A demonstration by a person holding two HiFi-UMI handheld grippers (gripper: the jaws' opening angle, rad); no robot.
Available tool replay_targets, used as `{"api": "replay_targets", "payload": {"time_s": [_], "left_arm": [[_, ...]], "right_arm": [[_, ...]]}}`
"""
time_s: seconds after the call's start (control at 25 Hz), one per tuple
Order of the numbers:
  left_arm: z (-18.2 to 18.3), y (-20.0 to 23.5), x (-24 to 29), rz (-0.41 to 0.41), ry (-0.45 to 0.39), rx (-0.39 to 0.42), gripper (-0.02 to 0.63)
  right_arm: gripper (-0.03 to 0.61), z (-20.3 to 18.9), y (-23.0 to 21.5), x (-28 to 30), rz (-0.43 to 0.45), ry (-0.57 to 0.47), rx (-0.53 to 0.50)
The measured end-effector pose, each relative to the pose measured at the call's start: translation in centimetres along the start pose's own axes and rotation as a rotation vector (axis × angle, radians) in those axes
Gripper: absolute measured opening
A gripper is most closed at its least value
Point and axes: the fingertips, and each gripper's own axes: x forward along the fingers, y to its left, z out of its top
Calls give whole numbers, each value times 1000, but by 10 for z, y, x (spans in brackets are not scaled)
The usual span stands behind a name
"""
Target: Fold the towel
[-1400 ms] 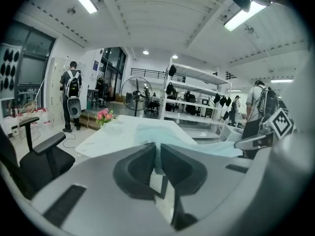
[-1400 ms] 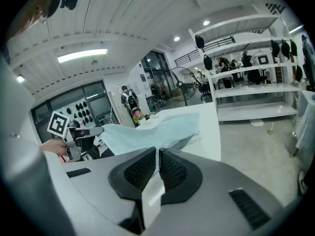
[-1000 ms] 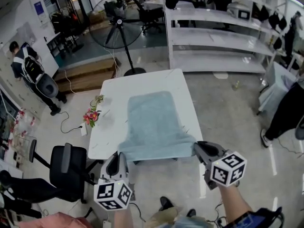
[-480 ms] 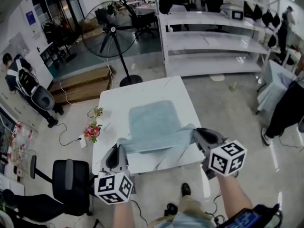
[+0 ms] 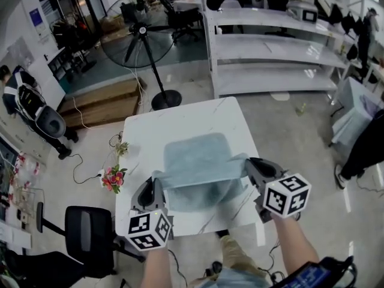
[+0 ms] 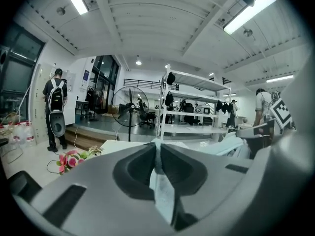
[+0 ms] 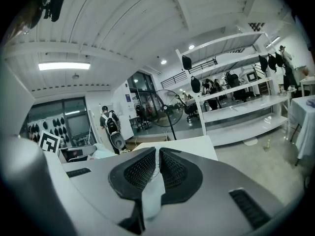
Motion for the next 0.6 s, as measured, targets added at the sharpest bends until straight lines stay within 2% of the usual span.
{"api": "replay_targets", "payload": {"time_s": [0.36, 0.6], "left_arm": [[-48, 26, 107, 32, 139, -22, 32], [-87, 41, 173, 48, 248, -31, 32]], "right_arm": [[40, -28, -59, 100, -18, 130, 60], [41, -67, -102, 157, -44, 239, 108]]}}
